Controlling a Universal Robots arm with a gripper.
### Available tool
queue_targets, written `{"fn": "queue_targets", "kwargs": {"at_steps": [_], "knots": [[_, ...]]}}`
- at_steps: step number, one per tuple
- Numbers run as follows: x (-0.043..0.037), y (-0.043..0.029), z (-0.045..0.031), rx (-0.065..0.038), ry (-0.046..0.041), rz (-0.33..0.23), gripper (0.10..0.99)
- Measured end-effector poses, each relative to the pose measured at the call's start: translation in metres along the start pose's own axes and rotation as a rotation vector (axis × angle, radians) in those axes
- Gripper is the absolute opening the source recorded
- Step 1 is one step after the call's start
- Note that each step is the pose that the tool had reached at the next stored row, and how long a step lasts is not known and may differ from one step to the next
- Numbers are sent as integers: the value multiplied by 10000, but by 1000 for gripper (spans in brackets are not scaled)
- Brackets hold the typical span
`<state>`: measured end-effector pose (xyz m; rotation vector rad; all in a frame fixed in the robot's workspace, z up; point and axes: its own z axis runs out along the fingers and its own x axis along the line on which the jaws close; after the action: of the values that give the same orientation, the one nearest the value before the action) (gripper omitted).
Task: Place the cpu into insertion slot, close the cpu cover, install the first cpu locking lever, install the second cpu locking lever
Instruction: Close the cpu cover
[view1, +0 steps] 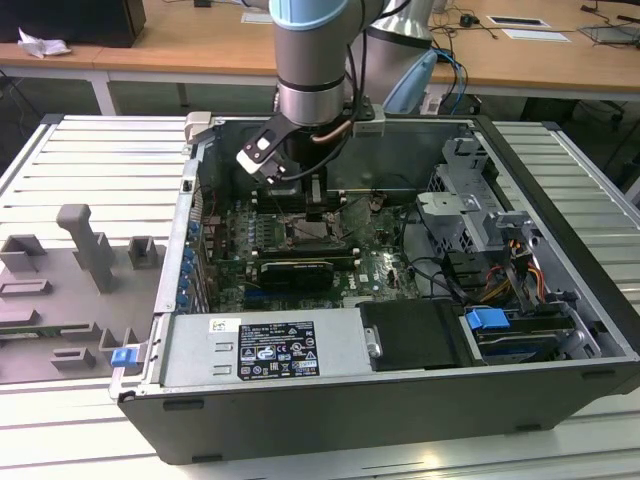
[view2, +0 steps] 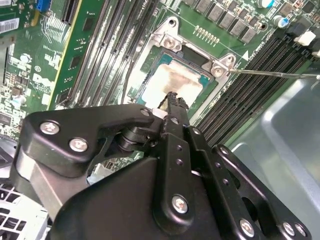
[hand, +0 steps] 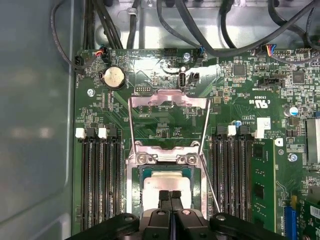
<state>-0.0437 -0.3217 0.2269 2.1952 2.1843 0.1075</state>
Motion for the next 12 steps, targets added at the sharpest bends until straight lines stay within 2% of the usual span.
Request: {"fn": "queue_targets", "kwargs": {"at_steps": [4,8,9,10,12], "knots": [[-2,58,4,1,0,0,106],[-2,70,1,2,-3,1,106],[-1,70,-7,0,-7,0,106],[5,72,-28,2,-57,-5,106],[8,76,-76,1,-65,-5,106]]}}
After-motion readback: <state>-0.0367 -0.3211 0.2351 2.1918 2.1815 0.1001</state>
